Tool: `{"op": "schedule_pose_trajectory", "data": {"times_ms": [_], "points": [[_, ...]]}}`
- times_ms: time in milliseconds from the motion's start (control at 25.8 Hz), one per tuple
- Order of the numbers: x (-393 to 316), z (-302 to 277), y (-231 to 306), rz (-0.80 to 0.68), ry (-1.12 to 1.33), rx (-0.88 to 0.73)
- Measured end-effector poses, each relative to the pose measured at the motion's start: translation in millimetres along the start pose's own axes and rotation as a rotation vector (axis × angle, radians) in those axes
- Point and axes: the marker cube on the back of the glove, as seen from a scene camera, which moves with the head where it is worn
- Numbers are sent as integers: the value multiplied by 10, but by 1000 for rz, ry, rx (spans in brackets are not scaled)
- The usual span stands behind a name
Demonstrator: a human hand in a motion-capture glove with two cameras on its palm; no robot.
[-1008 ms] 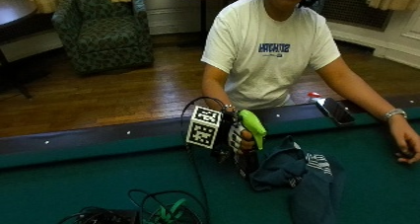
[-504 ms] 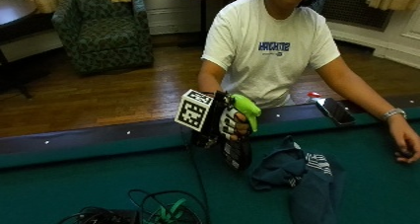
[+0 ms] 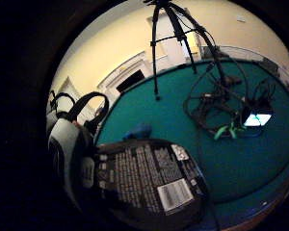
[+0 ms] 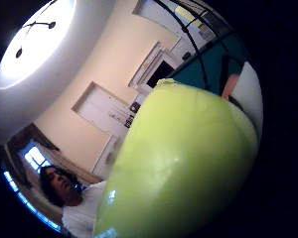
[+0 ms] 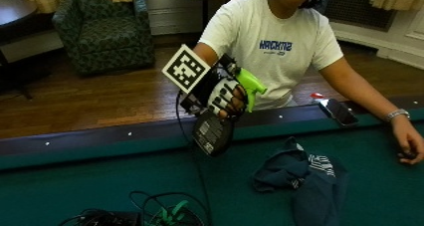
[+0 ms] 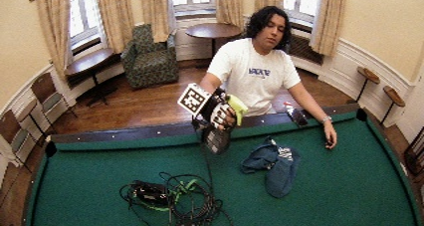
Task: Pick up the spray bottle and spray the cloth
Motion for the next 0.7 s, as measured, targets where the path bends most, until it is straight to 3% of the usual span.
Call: {"op": "schedule_pose_trajectory", "data": {"times_ms": [233,698], "points": [[-246,65,-168,-84,214,-155],[-525,997,-93,-277,577,-675]]}}
